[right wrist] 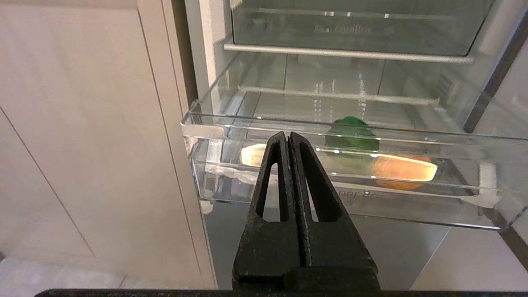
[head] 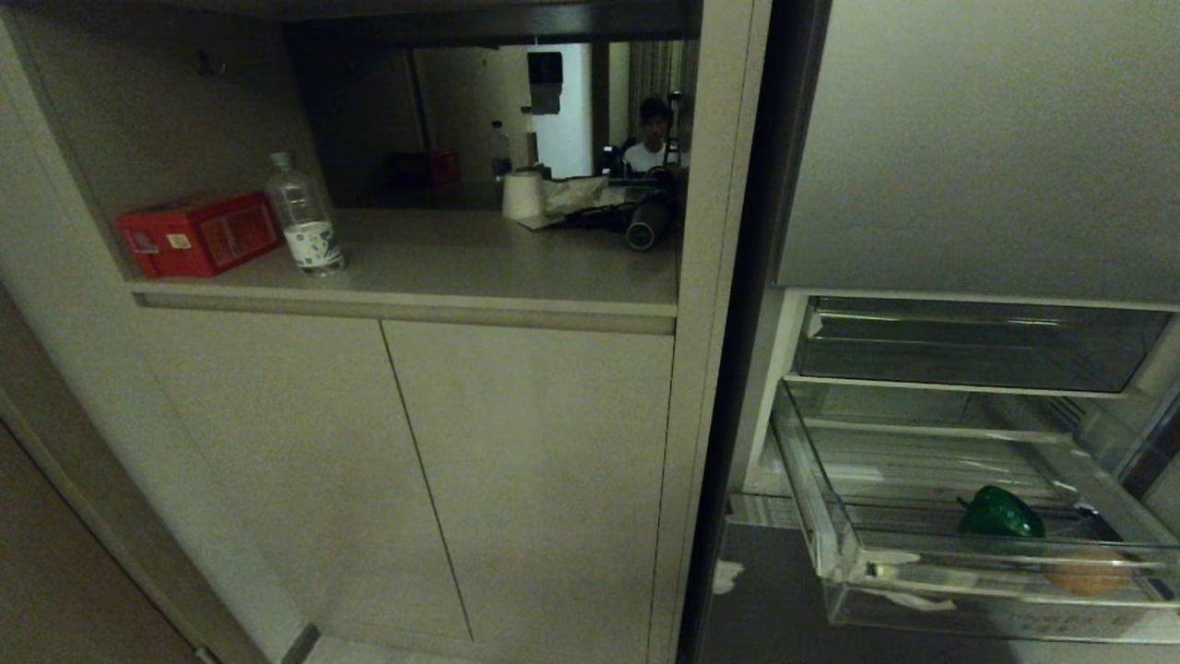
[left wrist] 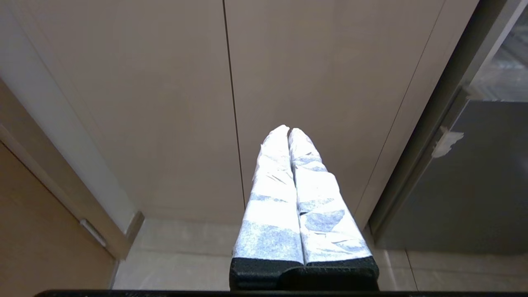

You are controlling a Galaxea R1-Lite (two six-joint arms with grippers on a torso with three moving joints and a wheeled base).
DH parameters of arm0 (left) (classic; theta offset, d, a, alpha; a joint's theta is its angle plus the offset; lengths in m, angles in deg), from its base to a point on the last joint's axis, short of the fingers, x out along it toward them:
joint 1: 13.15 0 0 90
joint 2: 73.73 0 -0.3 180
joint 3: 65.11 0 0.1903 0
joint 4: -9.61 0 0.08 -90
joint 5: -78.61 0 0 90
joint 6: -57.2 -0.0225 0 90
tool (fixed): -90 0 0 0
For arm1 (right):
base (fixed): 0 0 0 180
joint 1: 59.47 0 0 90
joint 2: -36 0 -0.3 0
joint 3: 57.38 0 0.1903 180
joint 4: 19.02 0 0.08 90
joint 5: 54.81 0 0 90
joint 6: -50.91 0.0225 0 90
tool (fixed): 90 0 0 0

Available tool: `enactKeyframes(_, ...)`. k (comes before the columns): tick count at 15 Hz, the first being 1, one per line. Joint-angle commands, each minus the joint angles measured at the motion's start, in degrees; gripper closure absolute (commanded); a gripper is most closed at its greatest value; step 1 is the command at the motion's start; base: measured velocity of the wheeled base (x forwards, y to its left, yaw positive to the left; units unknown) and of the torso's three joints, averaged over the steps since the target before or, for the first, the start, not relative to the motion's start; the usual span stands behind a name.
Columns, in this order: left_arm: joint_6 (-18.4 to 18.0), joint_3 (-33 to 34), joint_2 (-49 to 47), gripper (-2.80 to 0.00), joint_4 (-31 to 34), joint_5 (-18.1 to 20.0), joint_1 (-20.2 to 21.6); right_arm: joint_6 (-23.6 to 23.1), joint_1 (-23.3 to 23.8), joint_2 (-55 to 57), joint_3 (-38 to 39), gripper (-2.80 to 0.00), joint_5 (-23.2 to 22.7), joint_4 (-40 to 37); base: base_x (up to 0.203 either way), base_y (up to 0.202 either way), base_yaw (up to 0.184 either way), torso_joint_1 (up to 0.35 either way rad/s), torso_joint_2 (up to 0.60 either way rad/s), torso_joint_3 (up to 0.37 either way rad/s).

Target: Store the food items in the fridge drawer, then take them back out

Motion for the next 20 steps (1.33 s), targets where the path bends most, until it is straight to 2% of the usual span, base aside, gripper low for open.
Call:
enactKeyframes(1, 0.0, 0.0, 0.0, 0.0, 0.1, 0.0, 0.0, 0.2, 0.0, 0.0, 1.8, 0.0, 0.0, 0.0, 0.0, 0.0, 0.0, 0.002, 0.0, -0.197)
enactKeyframes(4, 0.1, 0.0, 0.0, 0.0, 0.0, 0.0, 0.0, 0.0, 0.0, 0.0, 1.6, 0.0, 0.2, -0.1, 0.0, 0.0, 0.0, 0.003, 0.0, -0.162)
enactKeyframes(7, 0.1, 0.0, 0.0, 0.0, 0.0, 0.0, 0.0, 0.0, 0.0, 4.4, -8.9, 0.0, 4.0, -5.4, 0.0, 0.0, 0.0, 0.002, 0.0, -0.037)
enactKeyframes(10, 0.1, 0.0, 0.0, 0.0, 0.0, 0.0, 0.0, 0.2, -0.1, 22.5, -20.1, 0.0, 5.4, -13.4, 0.0, 0.0, 0.0, 0.0, 0.0, 0.0)
enactKeyframes(12, 0.1, 0.0, 0.0, 0.0, 0.0, 0.0, 0.0, 0.1, 0.0, 36.0, -26.6, 0.0, 6.1, -16.0, 0.0, 0.0, 0.0, 0.0, 0.0, 0.0)
enactKeyframes(20, 0.1, 0.0, 0.0, 0.0, 0.0, 0.0, 0.0, 0.0, 3.2, 82.6, -48.6, 0.0, 7.4, -19.5, 0.0, 0.0, 0.0, 0.0, 0.0, 0.0)
